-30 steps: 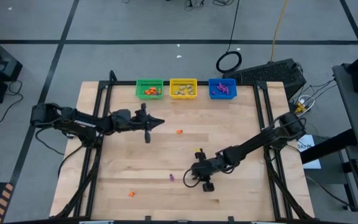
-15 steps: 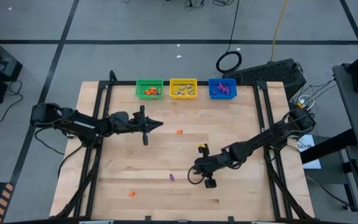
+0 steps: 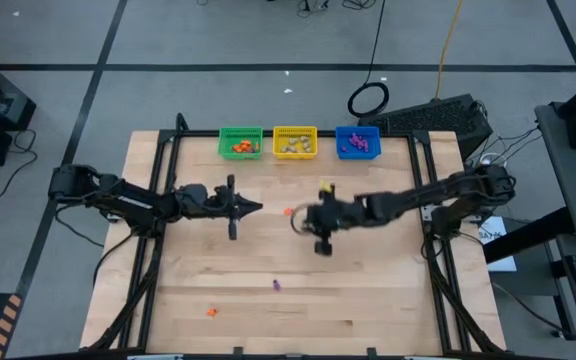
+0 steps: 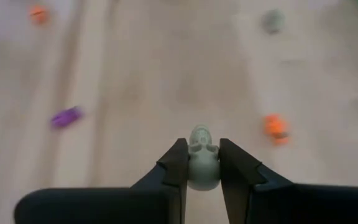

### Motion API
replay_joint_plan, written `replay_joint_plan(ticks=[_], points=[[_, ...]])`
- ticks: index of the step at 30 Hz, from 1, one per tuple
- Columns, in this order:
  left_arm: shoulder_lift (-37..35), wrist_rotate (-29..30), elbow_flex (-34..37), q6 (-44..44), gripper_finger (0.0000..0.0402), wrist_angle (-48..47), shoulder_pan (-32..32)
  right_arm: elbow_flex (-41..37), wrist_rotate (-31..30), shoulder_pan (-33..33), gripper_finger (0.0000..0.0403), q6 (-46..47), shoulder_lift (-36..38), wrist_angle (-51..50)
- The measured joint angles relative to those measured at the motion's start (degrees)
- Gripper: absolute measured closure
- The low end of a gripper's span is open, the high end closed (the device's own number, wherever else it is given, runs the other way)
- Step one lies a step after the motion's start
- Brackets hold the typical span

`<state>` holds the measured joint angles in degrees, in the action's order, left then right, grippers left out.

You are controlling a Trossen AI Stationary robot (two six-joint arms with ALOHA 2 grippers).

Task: Sort Halloween decoration
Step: Put the white skull toy into the yellow bin

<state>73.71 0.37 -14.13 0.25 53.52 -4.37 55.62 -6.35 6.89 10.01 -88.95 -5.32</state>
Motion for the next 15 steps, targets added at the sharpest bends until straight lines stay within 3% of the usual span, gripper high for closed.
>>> replay_joint_plan(ticks=[15], points=[[0.0, 0.08, 0.0, -0.02, 0.0402, -0.08, 5.18, 16.58, 0.42, -24.12, 0.0358, -13.89, 0.04, -10.92]])
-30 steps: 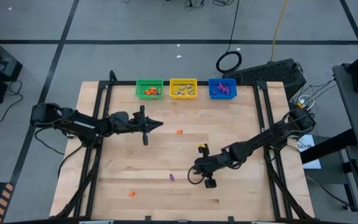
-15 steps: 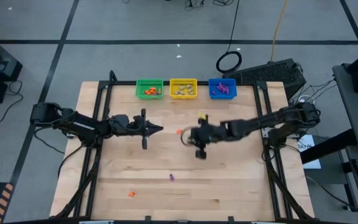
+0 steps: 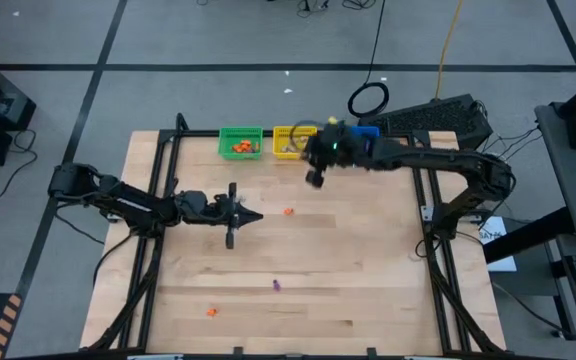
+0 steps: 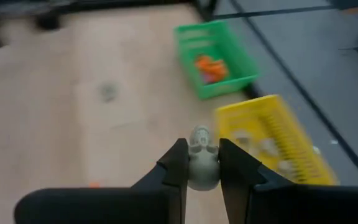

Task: Sort Halloween decoration
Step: Put the white skull toy into the yellow bin

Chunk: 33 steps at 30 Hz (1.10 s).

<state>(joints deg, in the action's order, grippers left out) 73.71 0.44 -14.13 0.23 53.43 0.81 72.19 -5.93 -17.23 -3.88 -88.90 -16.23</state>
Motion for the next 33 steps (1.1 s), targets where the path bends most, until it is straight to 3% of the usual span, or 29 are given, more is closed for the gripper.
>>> replay_joint_plan(ticks=[6, 18, 24, 28, 33], points=[[0.0, 1.69, 0.0, -0.13, 0.0402, 0.0, 0.89, 1.42, 4.3, -8.43, 0.0358, -0.33, -3.12, -0.13], [0.0, 1.67, -0.02, -0.11, 0.0402, -0.46, 0.84, 13.58, 6.28, -17.82, 0.0358, -2.89, -22.15, -0.71], [0.0, 1.32, -0.04, -1.22, 0.0402, -1.12, 0.84, 20.1, 11.69, -19.63, 0.0358, -2.88, -30.34, -4.75], [0.0, 1.23, -0.04, -1.63, 0.0402, -4.48, 0.84, 21.99, 12.07, -19.53, 0.0356, -2.89, -32.95, -5.34], [0.0, 1.34, -0.04, -4.76, 0.0402, -6.87, 0.84, 22.18, 12.04, -19.54, 0.0322, -3.09, -33.13, -5.69]])
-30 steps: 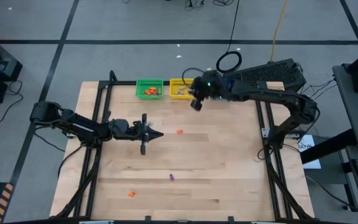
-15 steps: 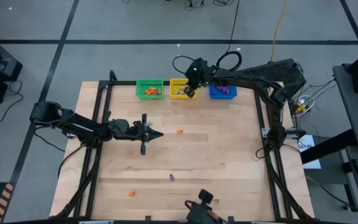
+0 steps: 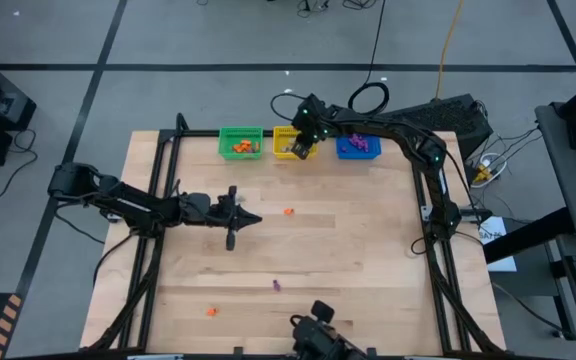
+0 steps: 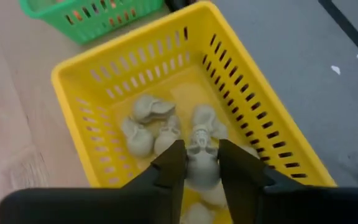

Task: Sort Halloween decoration
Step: Put the white skull toy into the yellow bin, then put the orange skeleton toy into the green bin

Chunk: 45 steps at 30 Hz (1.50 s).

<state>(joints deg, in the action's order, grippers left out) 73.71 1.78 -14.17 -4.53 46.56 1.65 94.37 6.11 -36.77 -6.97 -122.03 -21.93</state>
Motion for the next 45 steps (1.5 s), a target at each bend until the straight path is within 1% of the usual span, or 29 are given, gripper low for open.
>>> replay_joint_plan(ticks=[7, 10, 12, 14, 17, 20, 21, 23, 26, 28, 32, 36, 40, 45], points=[[0.0, 0.35, -0.02, -1.17, 0.0402, 0.42, 0.0, 0.04, -0.13, 0.0, 0.0236, 1.69, -0.05, -1.9], [0.0, 0.44, -0.11, -1.16, 0.0402, 0.36, 0.0, 0.02, -0.16, 0.11, 0.0224, 1.74, 0.28, -2.36], [0.0, 0.44, -0.53, -1.16, 0.0402, -0.08, 0.04, -0.05, -0.3, 0.42, 0.0234, 1.21, 1.17, -3.18], [0.0, 0.45, -1.55, -1.0, 0.0402, -2.05, 0.38, -0.05, -0.36, 0.99, 0.026, 0.27, 2.52, -2.98], [0.0, 0.92, -3.8, -0.43, 0.0402, -7.9, 1.6, -0.03, -0.08, 2.49, 0.0319, -0.45, 4.1, -2.84], [0.0, 4.18, -6.42, 0.47, 0.0402, -14.01, 3.48, -0.96, 0.16, 4.65, 0.0382, -1.38, 5.05, -1.6], [0.0, 5.39, -7.41, 0.46, 0.0402, -16.34, 4.18, -1.68, 0.4, 5.48, 0.0392, -2.16, 5.35, -1.14], [0.0, 6.95, -9.32, 0.45, 0.0402, -20.98, 5.79, -3.74, 1.48, 7.63, 0.0393, -2.63, 5.86, 1.44], [0.0, 8.09, -12.43, 0.32, 0.0402, -27.59, 8.78, -8.86, 1.65, 11.41, 0.0398, -3.51, 8.26, 8.93], [0.0, 8.37, -14.5, 0.3, 0.0402, -31.99, 10.96, -12.89, 1.78, 13.65, 0.0401, -3.23, 10.97, 14.99], [-0.02, 8.55, -19.21, -3.17, 0.0402, -42.16, 15.35, -22.03, 1.43, 17.78, 0.0402, -1.32, 17.08, 25.26], [-0.02, 8.66, -23.62, -9.2, 0.0402, -53.87, 20.11, -31.37, 0.44, 21.97, 0.0402, 0.07, 23.98, 32.78], [-0.04, 8.85, -26.38, -17.84, 0.0402, -63.61, 25.24, -39.75, -5.18, 25.77, 0.0402, 1.9, 30.04, 35.49], [-0.04, 8.92, -27.23, -32.2, 0.0402, -71.54, 31.75, -47.27, -11.34, 30.58, 0.0402, 4.37, 35.86, 36.75]])
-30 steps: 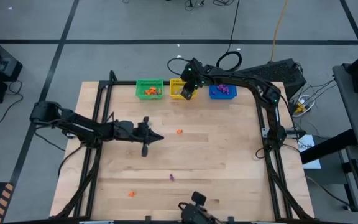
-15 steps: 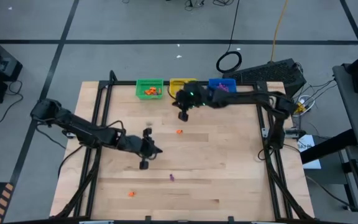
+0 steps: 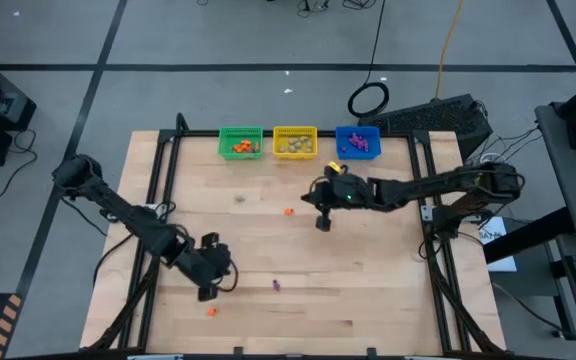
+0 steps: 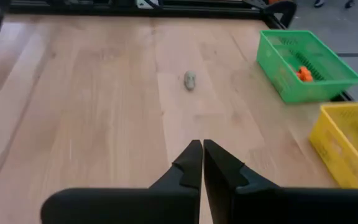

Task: Sort Halloween decoration
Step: Put the orange skeleton toy into the green bin

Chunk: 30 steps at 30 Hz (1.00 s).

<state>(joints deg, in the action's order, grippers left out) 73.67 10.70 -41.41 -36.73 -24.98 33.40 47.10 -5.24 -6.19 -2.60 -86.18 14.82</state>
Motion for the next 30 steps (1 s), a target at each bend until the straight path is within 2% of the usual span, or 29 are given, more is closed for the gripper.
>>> replay_joint_plan(ticks=[3, 9, 19, 23, 30], points=[[0.55, 0.04, 0.0, -7.45, 0.0402, -2.07, 3.88, -2.74, -2.8, 2.19, 0.0403, 1.24, 1.83, 0.4], [4.87, -0.51, -0.47, -16.8, 0.0402, -3.15, 10.53, -4.24, -5.96, 5.5, 0.0403, 1.95, 2.53, 0.29], [16.3, -7.8, -10.11, -18.9, 0.0398, -7.1, 16.86, -4.25, -6.86, 7.42, 0.0403, 2.14, 2.52, 0.14], [20.34, -8.92, -12.62, -21.24, 0.0369, -7.01, 18.51, -4.25, -6.8, 7.83, 0.0403, 1.78, 2.52, 0.14], [23.32, -6.58, -13.36, -28.33, 0.0285, -8.28, 18.81, -4.23, -6.8, 8.5, 0.0403, 0.55, 2.5, 0.34]])
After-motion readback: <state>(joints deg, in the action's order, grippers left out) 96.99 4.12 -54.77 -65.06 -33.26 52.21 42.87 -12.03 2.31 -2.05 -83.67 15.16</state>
